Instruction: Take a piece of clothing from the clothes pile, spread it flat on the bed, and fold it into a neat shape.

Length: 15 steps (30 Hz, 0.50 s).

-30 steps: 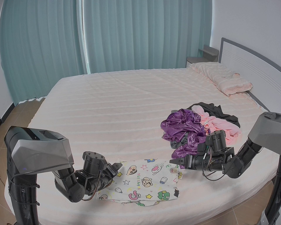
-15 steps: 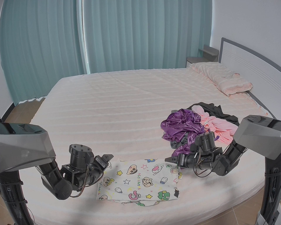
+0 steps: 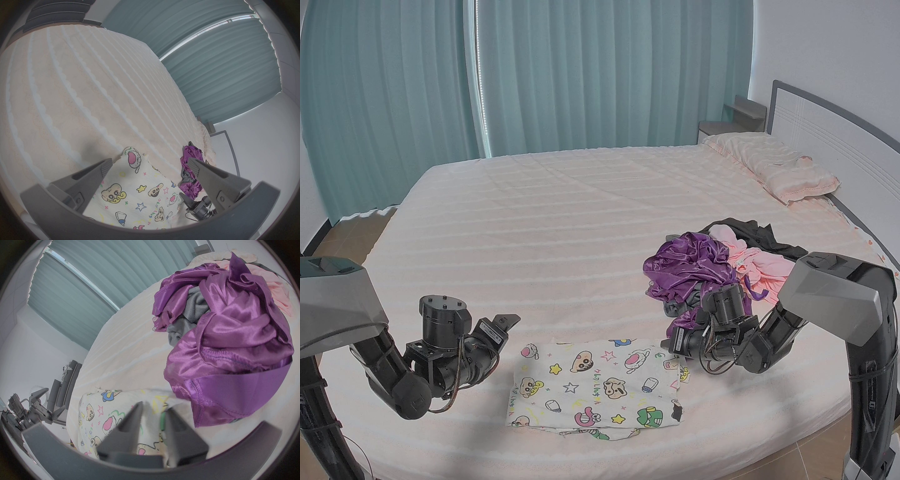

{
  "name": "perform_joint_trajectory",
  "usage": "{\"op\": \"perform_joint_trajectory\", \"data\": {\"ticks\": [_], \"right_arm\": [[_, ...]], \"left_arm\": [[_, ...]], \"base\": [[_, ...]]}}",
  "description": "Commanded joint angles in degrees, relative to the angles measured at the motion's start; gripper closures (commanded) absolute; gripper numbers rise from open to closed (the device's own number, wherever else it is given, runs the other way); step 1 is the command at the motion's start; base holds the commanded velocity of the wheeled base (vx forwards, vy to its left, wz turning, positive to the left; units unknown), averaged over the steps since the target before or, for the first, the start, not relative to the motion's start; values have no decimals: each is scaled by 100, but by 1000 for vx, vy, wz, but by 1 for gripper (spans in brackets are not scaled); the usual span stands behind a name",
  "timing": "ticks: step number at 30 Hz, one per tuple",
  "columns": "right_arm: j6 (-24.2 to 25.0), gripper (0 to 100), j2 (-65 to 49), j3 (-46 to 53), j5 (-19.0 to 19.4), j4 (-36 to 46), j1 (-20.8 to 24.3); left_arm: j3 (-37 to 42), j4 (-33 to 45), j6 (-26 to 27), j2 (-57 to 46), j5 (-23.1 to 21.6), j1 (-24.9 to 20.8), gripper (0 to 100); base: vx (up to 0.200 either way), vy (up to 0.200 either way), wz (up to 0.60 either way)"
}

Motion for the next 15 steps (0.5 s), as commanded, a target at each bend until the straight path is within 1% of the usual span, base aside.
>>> {"op": "perform_joint_trajectory", "data": {"ticks": [1,3,6,8,13,14,15], "right_arm": [[137,100,40,-96,-102,-23,-32],[313,100,75,-193,-287,-41,-41],[489,100,102,-290,-418,-41,-58],[568,100,84,-272,-418,-32,-76],[586,100,93,-237,-392,-32,-76],[603,0,84,-228,-392,-32,-76],[629,0,58,-219,-392,-41,-76]], "left_arm": [[28,-4,-1,-31,1,25,0],[55,-4,-1,-31,1,25,0],[63,-4,-1,-31,1,34,0],[63,-4,-1,-31,1,52,0],[72,-4,-1,-40,10,61,0],[72,-4,-1,-49,10,61,0],[72,-4,7,-58,10,69,0]], "base": [[0,0,0],[0,0,0],[0,0,0],[0,0,0],[0,0,0],[0,0,0],[0,0,0]]}}
